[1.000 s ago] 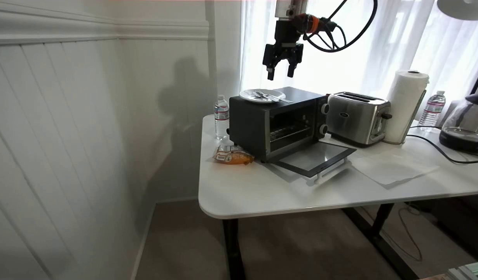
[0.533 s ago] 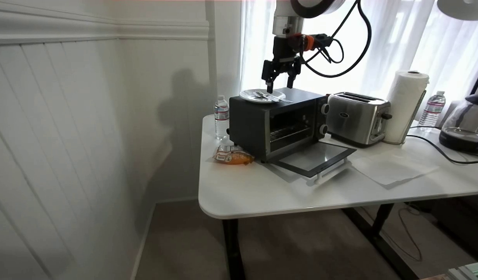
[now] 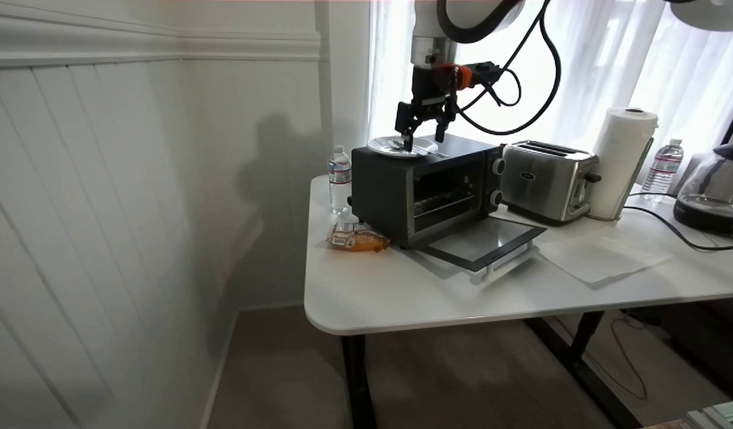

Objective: Pick up the orange packet from the white plate and put it on the table behind the toaster, pick up the silver fork and spoon from the white plate and put them on the sheet of kitchen paper on the table

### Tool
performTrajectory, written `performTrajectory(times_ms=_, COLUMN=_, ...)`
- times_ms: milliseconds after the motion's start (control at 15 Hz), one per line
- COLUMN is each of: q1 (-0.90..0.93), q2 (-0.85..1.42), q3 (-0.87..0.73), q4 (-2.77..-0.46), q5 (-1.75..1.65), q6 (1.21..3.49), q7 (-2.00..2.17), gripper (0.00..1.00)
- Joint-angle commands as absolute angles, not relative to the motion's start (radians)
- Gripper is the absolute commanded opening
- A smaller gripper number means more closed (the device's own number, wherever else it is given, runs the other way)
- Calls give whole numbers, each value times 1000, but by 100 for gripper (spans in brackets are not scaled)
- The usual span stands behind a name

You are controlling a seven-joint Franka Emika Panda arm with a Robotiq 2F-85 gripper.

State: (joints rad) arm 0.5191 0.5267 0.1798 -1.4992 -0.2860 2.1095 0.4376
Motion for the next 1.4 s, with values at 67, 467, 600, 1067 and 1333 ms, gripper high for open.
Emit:
performTrajectory(times_ms=67, q1=553, q2=563, q3=148, q4=-1441, q5=-321, q6=2114, q7=471, gripper=100)
performTrajectory(times_ms=467, q1=553, q2=607, q3=136, q4=-1385, q5=-301, q6=2121, q7=479, gripper=100)
performTrajectory(times_ms=600, q1=553, q2=618, q3=132, q4=-1374, q5=-299, q6=2128, q7=484, gripper=97)
performTrajectory(times_ms=1067, q1=556, q2=645, q3=121, q4=-1342, q5=-297, q6=2141, q7=493, gripper=52)
performTrajectory(times_ms=1333, q1=554, q2=652, q3=126, q4=-1337, q5=-286, q6=2138, q7=485, gripper=38)
